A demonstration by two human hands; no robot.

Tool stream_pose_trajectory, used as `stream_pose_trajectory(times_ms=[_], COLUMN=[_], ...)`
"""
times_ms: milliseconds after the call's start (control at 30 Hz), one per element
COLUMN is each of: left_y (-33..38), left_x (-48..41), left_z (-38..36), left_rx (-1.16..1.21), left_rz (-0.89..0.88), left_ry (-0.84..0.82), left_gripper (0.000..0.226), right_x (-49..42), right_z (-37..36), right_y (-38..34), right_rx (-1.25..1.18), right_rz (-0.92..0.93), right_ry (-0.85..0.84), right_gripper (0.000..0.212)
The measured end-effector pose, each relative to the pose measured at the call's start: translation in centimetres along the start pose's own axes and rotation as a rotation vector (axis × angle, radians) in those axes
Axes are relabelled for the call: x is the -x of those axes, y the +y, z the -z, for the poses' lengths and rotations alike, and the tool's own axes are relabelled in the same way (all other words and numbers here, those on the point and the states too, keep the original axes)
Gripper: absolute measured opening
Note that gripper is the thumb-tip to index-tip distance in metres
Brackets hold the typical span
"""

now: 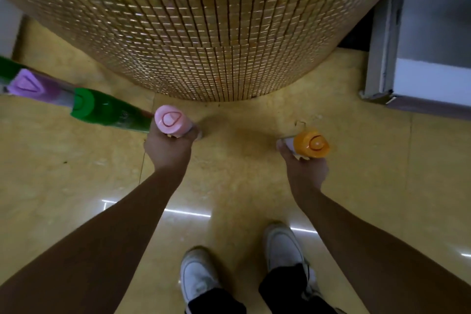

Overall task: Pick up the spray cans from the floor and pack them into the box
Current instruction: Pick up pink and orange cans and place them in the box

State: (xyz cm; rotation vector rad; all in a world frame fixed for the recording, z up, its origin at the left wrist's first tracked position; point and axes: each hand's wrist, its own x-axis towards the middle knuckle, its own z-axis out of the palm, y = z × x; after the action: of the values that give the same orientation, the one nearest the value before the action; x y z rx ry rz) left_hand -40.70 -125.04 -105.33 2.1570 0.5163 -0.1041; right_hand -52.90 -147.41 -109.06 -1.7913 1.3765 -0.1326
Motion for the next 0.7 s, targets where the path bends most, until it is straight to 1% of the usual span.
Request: stream_pose_trajectory(times_ms=[67, 200, 267, 367, 467, 533, 600, 700], left_y=[1.4, 6.8, 10.8, 18.9, 28.1, 34.5, 41.0, 50.6], left_x=[1.5, 5.7, 7.8, 10.8, 13.8, 16.4, 19.7, 25.8], left_z=[0.8, 3.1, 4.7, 7.3, 10.5, 12.7, 15.1, 19.3], left_rx=[-0.067, -0.152, -0.182, -0.191, -0.121, -0.045, 0.008, 0.109], left_rz=[-0.036, -0.09, -0.144, -0.226, -0.301, -0.404, -0.516, -0.673], left_ry=[-0.038, -0.139, -0.192, -0.295, -0.399, -0.467, -0.539, -0.658], left_gripper=[0.061, 0.059, 0.056, 0.05, 0.041, 0.033, 0.033, 0.032], right_x=[1.3, 4.5, 6.3, 9.1, 12.0, 13.8, 15.7, 19.0], right_z=[1.6, 6.9, 10.6, 17.2, 24.2, 29.1, 34.3, 43.4], right_y=[-0.9, -4.8, -7.6, -12.7, -18.6, -22.2, -25.8, -31.0], right_rx=[-0.003, -0.056, -0.101, -0.189, -0.272, -0.341, -0.385, -0.469], right_rz=[0.003, 0.029, 0.054, 0.133, 0.187, 0.207, 0.236, 0.287], right_ry=[-0.031, -0.075, -0.079, -0.064, -0.028, 0.029, 0.095, 0.223], right_gripper=[0.047, 0.032, 0.034, 0.035, 0.03, 0.032, 0.035, 0.03])
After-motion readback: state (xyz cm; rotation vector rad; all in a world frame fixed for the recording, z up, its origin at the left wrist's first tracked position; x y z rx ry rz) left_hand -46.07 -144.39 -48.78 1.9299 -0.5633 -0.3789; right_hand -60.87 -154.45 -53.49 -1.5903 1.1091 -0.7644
